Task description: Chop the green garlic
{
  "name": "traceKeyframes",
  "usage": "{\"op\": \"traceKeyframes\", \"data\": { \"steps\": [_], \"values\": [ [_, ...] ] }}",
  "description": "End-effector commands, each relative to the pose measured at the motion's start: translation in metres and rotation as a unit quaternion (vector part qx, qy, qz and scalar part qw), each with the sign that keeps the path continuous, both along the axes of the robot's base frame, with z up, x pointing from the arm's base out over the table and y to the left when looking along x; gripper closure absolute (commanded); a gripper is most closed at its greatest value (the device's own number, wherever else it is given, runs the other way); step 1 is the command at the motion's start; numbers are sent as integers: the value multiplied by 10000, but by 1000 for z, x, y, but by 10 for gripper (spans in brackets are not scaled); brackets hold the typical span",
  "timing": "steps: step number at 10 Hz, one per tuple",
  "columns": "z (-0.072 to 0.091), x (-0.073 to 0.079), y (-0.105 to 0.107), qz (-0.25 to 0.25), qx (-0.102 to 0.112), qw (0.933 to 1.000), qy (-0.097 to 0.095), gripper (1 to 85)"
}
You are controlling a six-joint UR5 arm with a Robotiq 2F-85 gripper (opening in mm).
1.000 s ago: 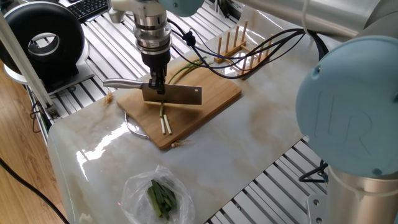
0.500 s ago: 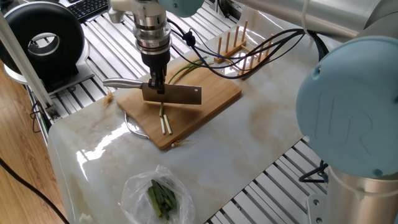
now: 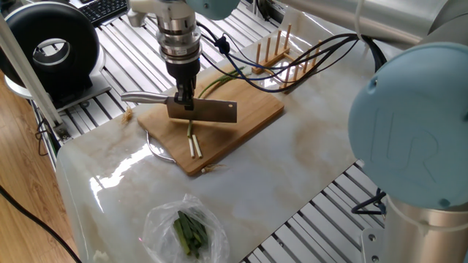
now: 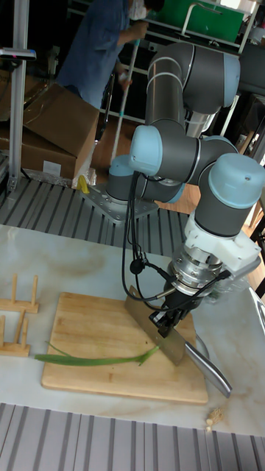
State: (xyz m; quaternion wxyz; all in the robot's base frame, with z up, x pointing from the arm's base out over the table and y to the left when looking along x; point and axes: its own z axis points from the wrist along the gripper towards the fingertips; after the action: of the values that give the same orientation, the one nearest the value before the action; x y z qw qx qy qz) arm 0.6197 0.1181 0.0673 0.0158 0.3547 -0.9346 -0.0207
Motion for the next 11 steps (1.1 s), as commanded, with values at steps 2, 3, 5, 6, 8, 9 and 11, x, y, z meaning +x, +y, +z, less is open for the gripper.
{"op": "traceKeyframes", "data": {
  "steps": [2, 3, 5, 6, 8, 9, 11],
  "values": [
    [0, -1, 6, -55, 83, 10000, 3, 843],
    [0, -1, 7, -55, 91, 9999, -5, 843],
    [0, 0, 7, -48, 99, 9999, -20, 843],
    [-1, 1, 5, -33, 100, 9999, -29, 843],
    [-2, 2, 6, -26, 123, 9999, -36, 843],
    [-2, 2, 6, -26, 115, 9999, -44, 843],
    [-2, 3, 5, -19, 100, 9999, -67, 843]
  ]
}}
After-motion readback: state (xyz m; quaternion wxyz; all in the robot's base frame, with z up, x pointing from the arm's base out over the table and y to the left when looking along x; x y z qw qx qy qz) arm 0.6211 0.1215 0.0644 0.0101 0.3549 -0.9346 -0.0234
